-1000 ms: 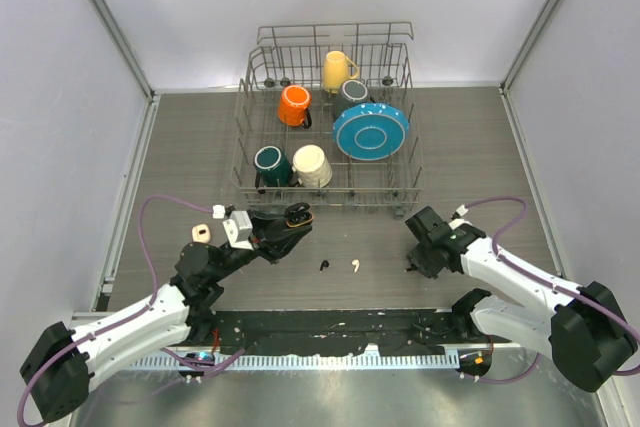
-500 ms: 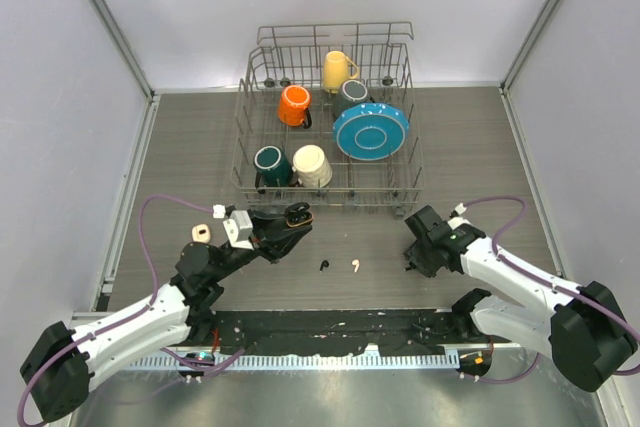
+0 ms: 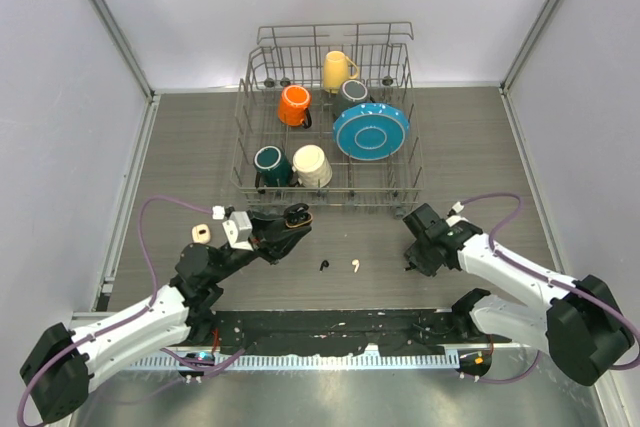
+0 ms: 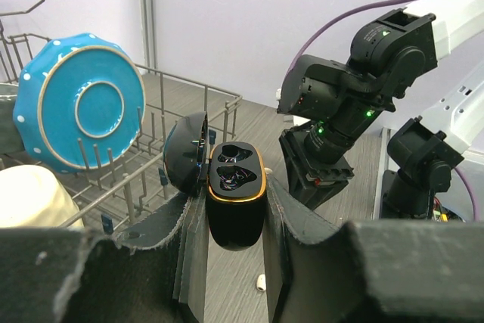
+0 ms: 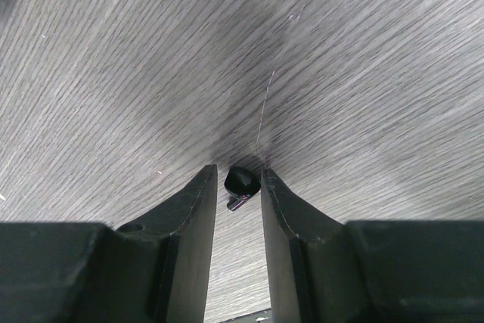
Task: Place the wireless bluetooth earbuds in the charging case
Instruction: Pick up the earbud from the center of the board.
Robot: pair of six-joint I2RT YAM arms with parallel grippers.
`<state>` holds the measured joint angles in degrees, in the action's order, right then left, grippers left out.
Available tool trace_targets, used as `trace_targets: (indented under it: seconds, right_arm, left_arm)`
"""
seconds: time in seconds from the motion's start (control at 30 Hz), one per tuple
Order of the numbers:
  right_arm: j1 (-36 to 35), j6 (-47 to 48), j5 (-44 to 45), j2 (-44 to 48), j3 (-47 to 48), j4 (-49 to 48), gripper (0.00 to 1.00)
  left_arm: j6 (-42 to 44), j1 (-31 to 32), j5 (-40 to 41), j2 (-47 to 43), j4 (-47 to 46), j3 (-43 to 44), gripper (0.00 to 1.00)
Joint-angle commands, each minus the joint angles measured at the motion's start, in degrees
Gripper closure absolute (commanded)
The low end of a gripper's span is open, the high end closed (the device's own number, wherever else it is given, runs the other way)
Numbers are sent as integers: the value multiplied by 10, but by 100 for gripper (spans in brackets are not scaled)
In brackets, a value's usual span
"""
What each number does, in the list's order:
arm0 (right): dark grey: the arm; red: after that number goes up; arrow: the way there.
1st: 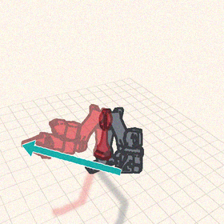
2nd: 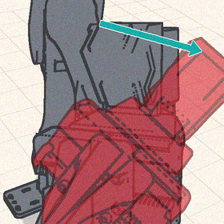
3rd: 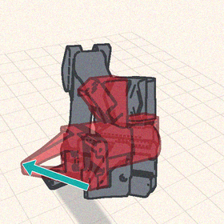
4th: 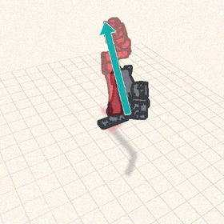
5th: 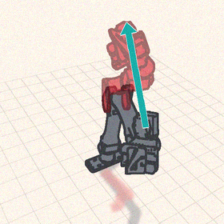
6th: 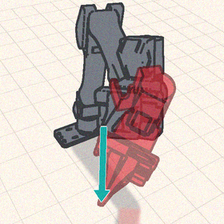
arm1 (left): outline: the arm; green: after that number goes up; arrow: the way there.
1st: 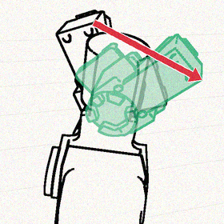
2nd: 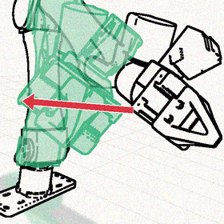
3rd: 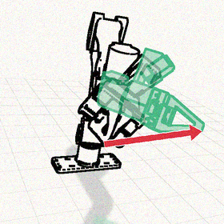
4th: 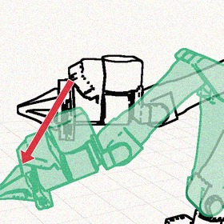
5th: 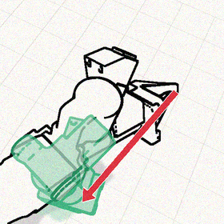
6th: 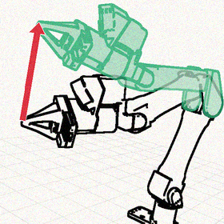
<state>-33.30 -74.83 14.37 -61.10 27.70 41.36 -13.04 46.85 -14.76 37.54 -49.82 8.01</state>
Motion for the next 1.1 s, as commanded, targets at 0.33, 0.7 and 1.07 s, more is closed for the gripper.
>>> trace_targets:
  seconds: [0.33, 0.7, 1.07]
  right_arm:
    - [-1, 9, 11, -47, -5, -5, 68]
    - [-1, 14, 10, -29, -9, -16, 87]
    - [-3, 122, 16, 74, 30, -7, 99]
  left_arm:
    - [9, 0, 20, -21, -16, -11, 100]
    - [9, 0, 19, -17, -12, -7, 100]
    - [8, 0, 10, 3, -12, 6, 100]
